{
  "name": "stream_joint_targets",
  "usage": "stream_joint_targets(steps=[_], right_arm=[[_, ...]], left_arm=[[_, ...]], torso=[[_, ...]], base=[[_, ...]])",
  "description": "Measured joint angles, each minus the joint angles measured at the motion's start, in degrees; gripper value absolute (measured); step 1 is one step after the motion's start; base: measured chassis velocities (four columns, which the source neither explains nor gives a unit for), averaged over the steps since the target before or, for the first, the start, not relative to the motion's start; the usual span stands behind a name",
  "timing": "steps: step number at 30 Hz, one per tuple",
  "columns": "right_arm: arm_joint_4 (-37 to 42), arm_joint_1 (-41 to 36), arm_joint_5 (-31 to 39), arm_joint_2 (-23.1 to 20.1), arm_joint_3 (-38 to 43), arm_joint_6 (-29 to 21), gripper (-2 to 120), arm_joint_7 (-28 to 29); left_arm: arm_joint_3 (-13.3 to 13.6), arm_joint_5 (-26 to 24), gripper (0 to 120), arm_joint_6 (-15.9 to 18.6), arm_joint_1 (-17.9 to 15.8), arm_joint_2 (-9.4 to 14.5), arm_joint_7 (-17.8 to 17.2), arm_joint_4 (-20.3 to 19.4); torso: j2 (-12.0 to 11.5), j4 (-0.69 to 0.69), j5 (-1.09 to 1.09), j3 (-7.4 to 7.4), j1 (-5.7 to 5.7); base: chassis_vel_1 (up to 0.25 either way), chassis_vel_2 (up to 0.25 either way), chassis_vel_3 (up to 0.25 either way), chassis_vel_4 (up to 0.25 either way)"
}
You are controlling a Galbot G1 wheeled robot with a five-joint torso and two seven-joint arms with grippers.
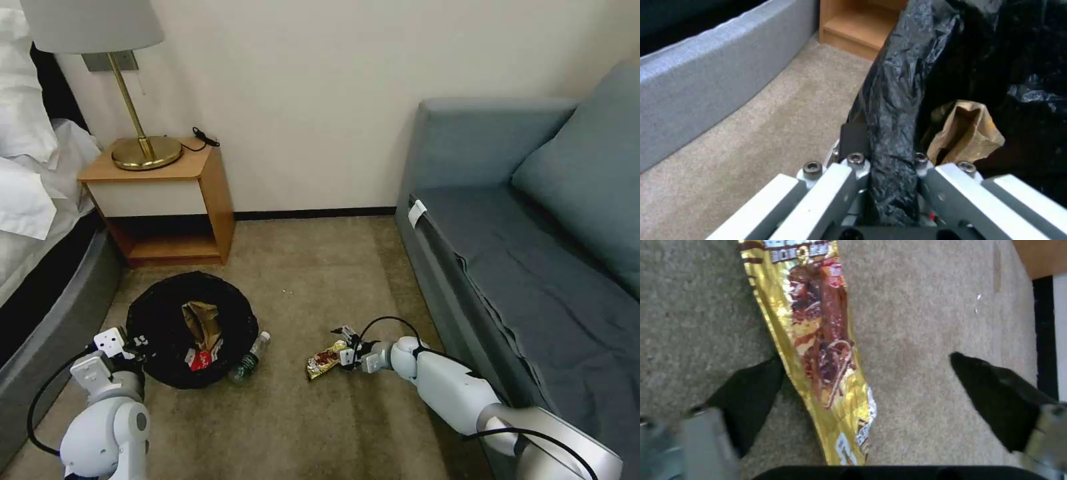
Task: Pick up the trash bin, then pick up the garbage on the floor and place it into the trash bin.
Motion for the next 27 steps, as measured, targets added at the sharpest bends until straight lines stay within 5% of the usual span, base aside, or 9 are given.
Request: stream_joint_targets(steps=[24, 27], right_arm=[[-0.3, -1.1, 1.5, 0.4, 1.1, 0.2, 3, -1.0], [-0.3, -1.3, 1.6, 0.3, 1.2, 0.3, 0, -1.0]], left_arm=[[0.0, -0.1, 2, -0.1, 1.2, -0.2, 0.3, -1.6], [0.0, -0.1, 2, -0.2, 1.2, -0.2, 0.3, -1.6]], torso=[[0.0, 0.0, 0.0, 0.0, 0.0], [0.0, 0.0, 0.0, 0.0, 0.0]], base=[[0.0, 0.0, 0.0, 0.0], [0.0, 0.0, 0.0, 0.0]])
